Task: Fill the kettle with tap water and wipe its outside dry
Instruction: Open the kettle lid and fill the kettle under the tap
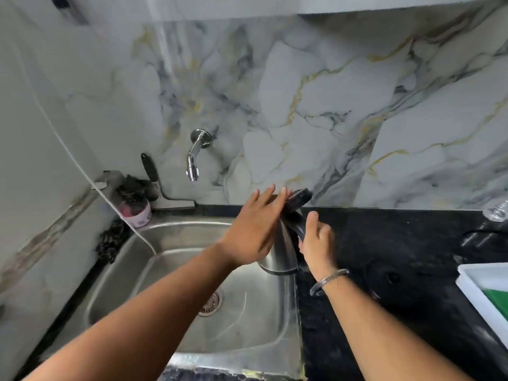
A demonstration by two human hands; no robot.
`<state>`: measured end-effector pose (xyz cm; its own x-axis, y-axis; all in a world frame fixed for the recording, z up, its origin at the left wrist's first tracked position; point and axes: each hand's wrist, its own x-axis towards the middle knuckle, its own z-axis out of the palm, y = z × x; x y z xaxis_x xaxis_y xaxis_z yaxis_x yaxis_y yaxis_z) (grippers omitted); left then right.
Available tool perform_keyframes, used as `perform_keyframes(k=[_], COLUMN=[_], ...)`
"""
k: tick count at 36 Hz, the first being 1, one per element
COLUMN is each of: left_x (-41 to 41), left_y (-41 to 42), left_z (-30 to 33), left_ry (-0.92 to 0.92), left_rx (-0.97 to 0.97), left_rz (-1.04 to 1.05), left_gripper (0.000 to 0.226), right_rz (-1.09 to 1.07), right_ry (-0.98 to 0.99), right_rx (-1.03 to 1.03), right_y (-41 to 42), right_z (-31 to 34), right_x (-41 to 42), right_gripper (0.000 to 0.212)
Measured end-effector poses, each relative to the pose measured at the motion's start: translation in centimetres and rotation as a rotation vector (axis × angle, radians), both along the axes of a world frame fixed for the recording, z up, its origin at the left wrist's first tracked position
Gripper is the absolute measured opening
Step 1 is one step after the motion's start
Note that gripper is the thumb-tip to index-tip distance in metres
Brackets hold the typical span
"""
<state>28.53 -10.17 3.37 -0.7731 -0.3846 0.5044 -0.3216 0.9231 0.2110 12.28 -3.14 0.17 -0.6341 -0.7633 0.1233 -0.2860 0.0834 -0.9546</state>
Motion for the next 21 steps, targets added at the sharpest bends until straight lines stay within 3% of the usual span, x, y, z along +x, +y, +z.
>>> perform_keyframes(k=[2,5,9,12,16,21], left_x=[3.0,7.7,12.8,14.9,14.3,9.9], left_y=[-1.4,-3.5,-6.8,-10.6,-15.8,-19.7], left_z=[-0.3,-0.4,-0.3,0.8,3.3,4.7], left_ry=[-0.037,-0.03,0.151,0.25,0.014,-0.126], left_rx=[-0.065,-0.015,0.122,0.16,0.374,0.556], left_rz=[-0.023,0.076,0.405,0.718,0.965,1.004], left_gripper=[0.084,0.071,0.065,0.049,0.053,0.049], right_rz=[0.015,0.025,0.051,0.069,0.061,0.018], right_ry=[-0.006,-0.05,-0.139,-0.21,-0.171,-0.212], right_rx=[0.015,-0.006,0.006,-0.008,0.019,0.058], right_y=[-1.7,-3.9,-6.0,-7.5,-9.1,-11.6], right_z=[-0.3,-0.9,-2.2,-3.4,-4.4,-5.6], right_x=[2.7,6.5,10.6,12.5,14.3,15.4], right_gripper=[0.063,0.062,0.061,0.086,0.079,0.086])
